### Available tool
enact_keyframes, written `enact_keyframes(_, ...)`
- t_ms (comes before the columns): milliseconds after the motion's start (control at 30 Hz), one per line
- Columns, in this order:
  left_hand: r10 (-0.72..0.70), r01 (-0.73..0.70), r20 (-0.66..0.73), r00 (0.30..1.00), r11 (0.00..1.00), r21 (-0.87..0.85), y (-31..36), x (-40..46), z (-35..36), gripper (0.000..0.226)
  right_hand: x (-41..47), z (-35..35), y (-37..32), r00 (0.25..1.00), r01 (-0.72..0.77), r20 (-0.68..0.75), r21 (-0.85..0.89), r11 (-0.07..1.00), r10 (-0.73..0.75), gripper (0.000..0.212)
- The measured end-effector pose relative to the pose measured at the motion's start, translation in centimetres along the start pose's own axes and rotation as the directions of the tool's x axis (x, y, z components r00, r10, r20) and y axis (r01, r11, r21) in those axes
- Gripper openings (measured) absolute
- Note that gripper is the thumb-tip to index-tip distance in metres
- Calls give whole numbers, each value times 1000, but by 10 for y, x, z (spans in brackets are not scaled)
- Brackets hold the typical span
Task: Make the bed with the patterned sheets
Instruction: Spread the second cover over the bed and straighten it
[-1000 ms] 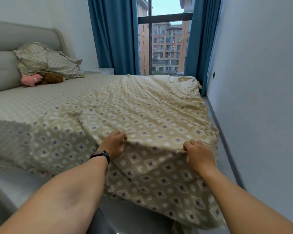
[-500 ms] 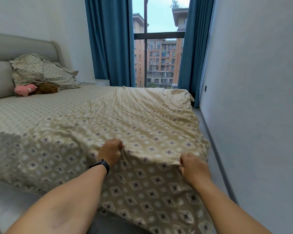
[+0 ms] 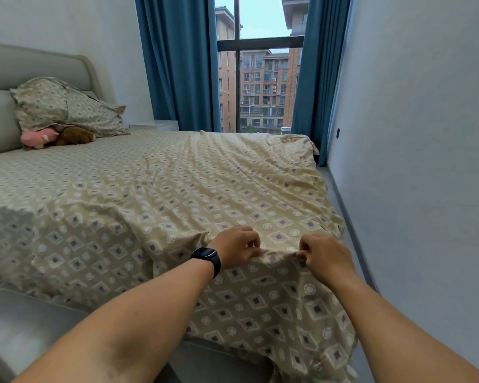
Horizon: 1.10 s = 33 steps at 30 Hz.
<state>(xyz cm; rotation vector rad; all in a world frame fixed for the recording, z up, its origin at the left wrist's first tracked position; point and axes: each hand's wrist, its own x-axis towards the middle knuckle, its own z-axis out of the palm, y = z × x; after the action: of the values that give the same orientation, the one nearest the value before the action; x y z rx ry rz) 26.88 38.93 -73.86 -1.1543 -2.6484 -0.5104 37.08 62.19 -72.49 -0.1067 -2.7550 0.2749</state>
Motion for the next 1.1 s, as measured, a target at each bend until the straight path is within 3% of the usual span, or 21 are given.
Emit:
enact_keyframes(133, 38, -38, -63, 997, 999, 5, 9, 6, 0, 5, 5, -12, -2, 999, 4, -42, 41, 999, -2, 16)
enact_keyframes(200, 29, -29, -81, 996, 1000, 2, 20, 12, -2, 8, 7, -20, 1, 997, -6, -81, 99, 995, 14, 22)
enact_keyframes(333, 40, -57, -161, 986, 993, -101, 44, 26, -11, 22, -4, -32, 4, 918, 58, -397, 173, 983, 16, 23)
enact_keyframes(400, 37, -54, -138, 990, 991, -122, 51, 29, -12, 25, -10, -32, 9, 895, 58, -446, 159, 986, 19, 20)
enact_keyframes(433, 31, -44, -105, 994, 992, -121, 52, 28, -8, 26, -12, -29, 14, 933, 14, -357, 168, 986, 48, 20)
enact_keyframes(500, 33, -32, 9, 999, 997, -74, 50, 24, 2, 27, -12, -21, 25, 988, -142, 80, 165, 976, 130, 17)
enact_keyframes(533, 43, -41, 91, 995, 999, -30, 49, 22, 7, 26, -13, -16, 29, 942, -189, 303, 131, 973, 143, 17)
enact_keyframes(567, 61, -63, 163, 985, 998, 6, 48, 22, 10, 26, -13, -14, 33, 898, -200, 417, 113, 973, 136, 18)
enact_keyframes(633, 87, -90, 187, 978, 996, 8, 51, 23, 6, 26, -9, -23, 32, 919, -167, 385, 183, 969, 85, 20)
enact_keyframes(700, 106, -103, 48, 993, 993, -56, 56, 29, -6, 26, -4, -40, 25, 991, -71, 125, 281, 957, 37, 22)
enact_keyframes(767, 74, -94, -145, 987, 987, -132, 54, 31, -17, 23, -1, -51, 18, 991, 13, -128, 318, 948, 29, 22)
enact_keyframes(800, 58, -86, -171, 984, 983, -163, 53, 31, -17, 21, -2, -51, 18, 989, 21, -146, 320, 947, 27, 22)
enact_keyframes(867, 66, -71, -39, 997, 985, -155, 50, 26, -13, 16, -5, -37, 22, 997, -18, 78, 301, 953, -5, 21)
enact_keyframes(933, 85, -76, 140, 987, 995, -72, 49, 22, -3, 13, -13, -13, 37, 931, -119, 364, 272, 955, 12, 21)
enact_keyframes(967, 105, -101, 161, 981, 994, -36, 50, 21, 1, 14, -19, -5, 47, 911, -180, 409, 274, 945, 55, 21)
enact_keyframes(1033, 156, -157, 105, 982, 988, 2, 58, 25, 8, 12, -27, 9, 68, 914, -316, 346, 279, 907, 211, 21)
enact_keyframes(1100, 197, -198, 32, 980, 980, 17, 70, 32, 12, 13, -35, 19, 82, 861, -487, 307, 267, 832, 406, 26)
